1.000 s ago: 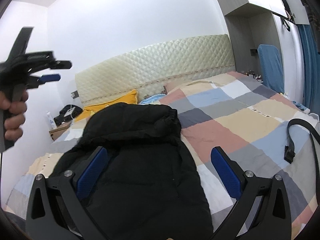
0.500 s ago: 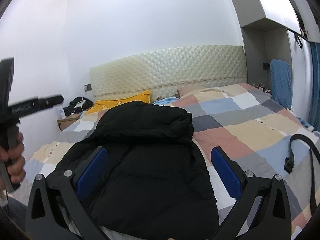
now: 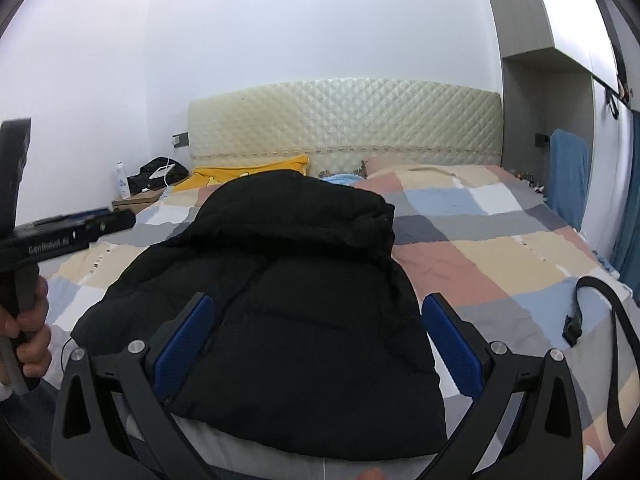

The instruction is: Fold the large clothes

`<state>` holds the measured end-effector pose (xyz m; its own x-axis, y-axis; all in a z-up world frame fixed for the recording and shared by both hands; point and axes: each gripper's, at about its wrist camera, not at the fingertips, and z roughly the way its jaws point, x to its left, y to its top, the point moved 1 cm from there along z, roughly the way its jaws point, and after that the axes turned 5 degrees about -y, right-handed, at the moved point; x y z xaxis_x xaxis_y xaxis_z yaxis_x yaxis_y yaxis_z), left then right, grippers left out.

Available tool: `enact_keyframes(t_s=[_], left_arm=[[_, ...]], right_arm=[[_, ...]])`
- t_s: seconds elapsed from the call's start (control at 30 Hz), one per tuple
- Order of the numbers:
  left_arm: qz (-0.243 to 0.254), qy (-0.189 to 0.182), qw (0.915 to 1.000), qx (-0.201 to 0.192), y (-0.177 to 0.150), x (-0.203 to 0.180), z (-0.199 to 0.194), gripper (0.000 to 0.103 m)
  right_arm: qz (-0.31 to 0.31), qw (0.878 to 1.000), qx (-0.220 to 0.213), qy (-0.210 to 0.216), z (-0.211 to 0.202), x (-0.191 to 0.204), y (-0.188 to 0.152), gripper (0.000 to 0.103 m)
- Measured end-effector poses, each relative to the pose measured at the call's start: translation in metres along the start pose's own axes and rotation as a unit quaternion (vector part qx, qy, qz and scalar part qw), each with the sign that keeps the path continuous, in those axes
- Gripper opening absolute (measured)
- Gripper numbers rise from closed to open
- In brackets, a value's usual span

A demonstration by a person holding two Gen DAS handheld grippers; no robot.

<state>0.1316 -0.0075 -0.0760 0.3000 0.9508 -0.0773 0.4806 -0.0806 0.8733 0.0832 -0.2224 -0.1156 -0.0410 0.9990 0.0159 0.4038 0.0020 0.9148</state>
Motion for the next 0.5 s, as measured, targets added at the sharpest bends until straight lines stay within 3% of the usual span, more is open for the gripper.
enact_keyframes(t_s=[0.17, 0.33, 0.5], left_arm=[[0.004, 0.017, 0.9994, 0.029, -0.017, 0.008, 0.009, 0.061], [-0.01, 0.03, 0.9981, 0.052, -0.023, 0.023, 0.019, 0.061], [-0.027, 0.031, 0.998, 0.048, -0.023, 0.034, 0.016, 0.061]], right_arm=[[-0.011, 1.0, -0.009, -0.006, -0.002, 0.005, 0.0, 0.103], [-0.005, 0.999, 0.023, -0.022, 0.013, -0.002, -0.003, 0.103], [0.014, 0.997, 0.068, -0.027, 0.032, -0.012, -0.008, 0.103]])
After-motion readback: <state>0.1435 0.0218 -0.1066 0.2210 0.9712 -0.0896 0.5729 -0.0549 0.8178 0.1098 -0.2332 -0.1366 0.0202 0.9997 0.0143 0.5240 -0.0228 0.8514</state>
